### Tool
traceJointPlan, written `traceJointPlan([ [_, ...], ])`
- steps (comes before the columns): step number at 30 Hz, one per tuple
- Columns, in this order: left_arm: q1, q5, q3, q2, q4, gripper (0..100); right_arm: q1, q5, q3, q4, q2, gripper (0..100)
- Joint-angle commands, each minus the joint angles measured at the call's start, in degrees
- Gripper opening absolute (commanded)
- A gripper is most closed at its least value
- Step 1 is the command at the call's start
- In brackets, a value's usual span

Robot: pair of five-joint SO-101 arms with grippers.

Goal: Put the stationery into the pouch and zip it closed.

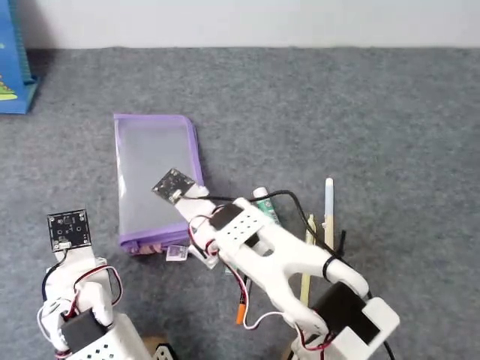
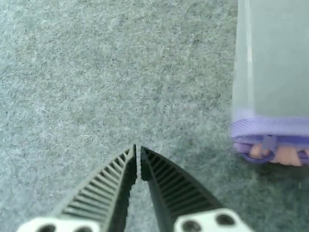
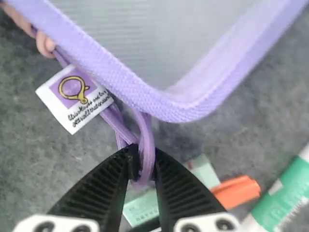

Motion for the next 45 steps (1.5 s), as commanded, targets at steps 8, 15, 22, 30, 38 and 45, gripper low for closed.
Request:
traceJointPlan([
  [8, 0.88, -1.32, -0.75, -0.88, 0.35, 2, 11.21, 3.43, -3.25, 8.66, -10.59, 0.9],
  [15, 8.44, -8.26, -4.09, -0.88, 2.81, 12, 13.93, 3.43, -3.16, 12.0, -18.33, 0.9],
  [22, 10.37, -5.63, -6.9, -0.88, 3.34, 23, 13.85, 3.08, -3.16, 12.44, -25.71, 0.9],
  [30, 26.9, 2.64, -7.08, -0.88, 2.9, 23, 13.49, 2.9, -3.16, 12.53, -36.79, 0.9],
  [38, 37.8, 5.8, -7.78, -0.88, 2.81, 23, 13.41, 0.18, -3.08, 14.81, -45.58, 0.9],
  [45, 46.07, 5.71, -3.3, -0.88, -0.09, 23, 10.42, -0.09, -3.08, 16.31, -46.29, 0.9],
])
